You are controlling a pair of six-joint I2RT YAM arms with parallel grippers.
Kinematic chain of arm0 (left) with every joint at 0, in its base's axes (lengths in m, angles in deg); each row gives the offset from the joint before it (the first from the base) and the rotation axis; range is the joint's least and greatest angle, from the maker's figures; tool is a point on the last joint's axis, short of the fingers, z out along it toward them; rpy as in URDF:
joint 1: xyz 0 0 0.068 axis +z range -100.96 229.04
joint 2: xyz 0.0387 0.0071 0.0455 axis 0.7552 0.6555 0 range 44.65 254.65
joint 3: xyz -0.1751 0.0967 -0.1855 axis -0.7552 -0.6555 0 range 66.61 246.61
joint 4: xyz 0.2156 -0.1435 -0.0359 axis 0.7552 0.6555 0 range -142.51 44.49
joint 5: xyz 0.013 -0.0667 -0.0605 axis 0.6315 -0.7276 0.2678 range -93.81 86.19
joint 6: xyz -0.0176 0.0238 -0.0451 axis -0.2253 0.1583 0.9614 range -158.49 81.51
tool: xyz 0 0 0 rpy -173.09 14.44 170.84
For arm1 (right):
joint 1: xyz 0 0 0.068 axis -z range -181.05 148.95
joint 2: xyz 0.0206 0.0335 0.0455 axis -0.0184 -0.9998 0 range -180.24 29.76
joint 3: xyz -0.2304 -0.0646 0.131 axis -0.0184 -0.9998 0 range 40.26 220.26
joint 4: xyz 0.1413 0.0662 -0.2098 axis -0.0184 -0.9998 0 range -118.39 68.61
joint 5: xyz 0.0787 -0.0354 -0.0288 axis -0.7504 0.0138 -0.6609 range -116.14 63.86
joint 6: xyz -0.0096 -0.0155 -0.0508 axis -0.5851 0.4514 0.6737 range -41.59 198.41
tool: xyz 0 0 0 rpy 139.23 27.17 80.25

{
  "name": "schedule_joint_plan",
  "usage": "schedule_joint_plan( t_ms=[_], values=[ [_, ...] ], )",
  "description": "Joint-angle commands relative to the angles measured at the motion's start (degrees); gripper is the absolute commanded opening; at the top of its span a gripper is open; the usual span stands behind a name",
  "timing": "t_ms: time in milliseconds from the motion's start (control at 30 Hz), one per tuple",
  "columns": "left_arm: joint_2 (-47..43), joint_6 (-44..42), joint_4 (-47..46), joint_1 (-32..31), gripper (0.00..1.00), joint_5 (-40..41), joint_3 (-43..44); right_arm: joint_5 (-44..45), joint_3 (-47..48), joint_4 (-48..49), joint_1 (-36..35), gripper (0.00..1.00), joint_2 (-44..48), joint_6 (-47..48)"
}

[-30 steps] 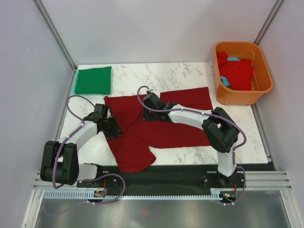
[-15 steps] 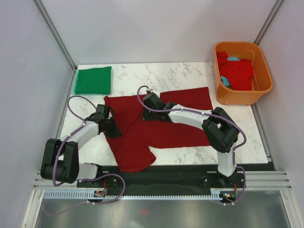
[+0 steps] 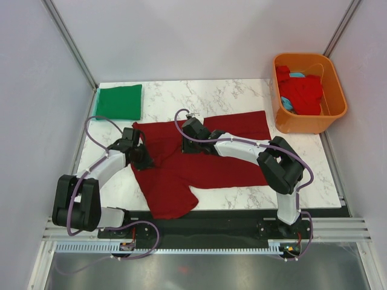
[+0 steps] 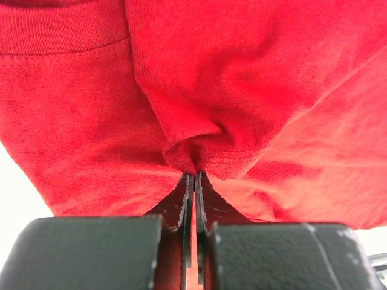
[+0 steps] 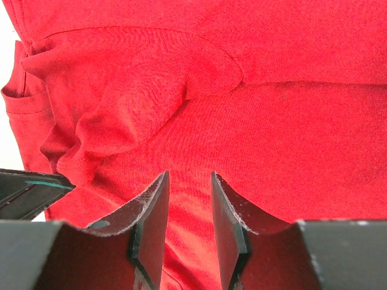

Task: Fold and stack the t-shirts
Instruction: Fold the tshirt

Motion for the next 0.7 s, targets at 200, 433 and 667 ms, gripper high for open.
schedule_joint_plan(
  t_ms=[200,433,667],
  values=[
    [0.52,0.16,1.17,0.46,0.02,2.09,15.53,0.84,2.56,4.11,-0.75,0.43,-0.43,0.43],
    [11.86,-0.81,1.18,3.1,0.02,-0.99,26.71,-0.13,1.15,10.35,-1.37,0.43,-0.78,7.71],
    [21.18,-1.34,1.18,4.86,0.02,-5.21,34.18,0.31,2.64,14.84,-2.51,0.41,-3.14,18.51]
  ],
)
